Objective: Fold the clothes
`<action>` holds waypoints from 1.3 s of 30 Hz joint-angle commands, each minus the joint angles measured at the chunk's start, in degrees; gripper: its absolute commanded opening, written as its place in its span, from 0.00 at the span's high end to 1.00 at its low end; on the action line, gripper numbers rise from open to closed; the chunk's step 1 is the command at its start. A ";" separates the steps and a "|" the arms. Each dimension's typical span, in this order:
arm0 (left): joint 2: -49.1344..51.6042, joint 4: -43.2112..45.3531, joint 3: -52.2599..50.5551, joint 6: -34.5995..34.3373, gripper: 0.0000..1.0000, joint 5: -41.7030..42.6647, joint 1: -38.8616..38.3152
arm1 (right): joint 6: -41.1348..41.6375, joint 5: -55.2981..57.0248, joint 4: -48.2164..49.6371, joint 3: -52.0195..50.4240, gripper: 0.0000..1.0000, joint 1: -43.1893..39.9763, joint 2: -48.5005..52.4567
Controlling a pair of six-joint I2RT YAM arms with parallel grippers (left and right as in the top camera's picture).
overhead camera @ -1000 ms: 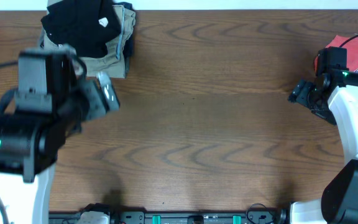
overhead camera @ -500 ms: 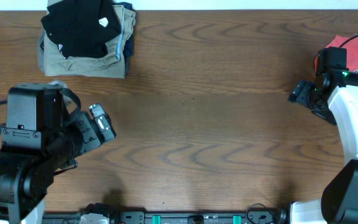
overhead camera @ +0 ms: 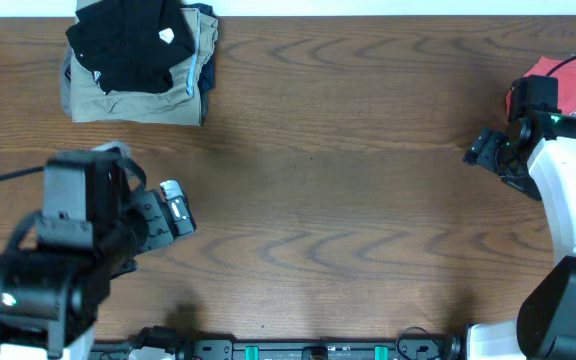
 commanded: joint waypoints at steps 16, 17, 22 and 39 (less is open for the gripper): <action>-42.40 49.27 -53.07 13.35 0.02 2.19 4.52 | -0.22 0.98 0.00 0.44 0.01 -0.17 -0.72; -43.54 51.01 -54.90 13.35 0.02 2.19 4.52 | -0.22 0.98 0.00 0.44 0.01 -0.17 -0.72; -48.68 59.10 -64.28 13.33 0.02 2.38 4.90 | -0.22 0.98 0.00 0.44 0.01 -0.17 -0.72; -56.50 77.79 -82.47 13.33 0.02 2.34 10.36 | -0.22 0.98 0.02 0.44 0.01 -0.17 -0.72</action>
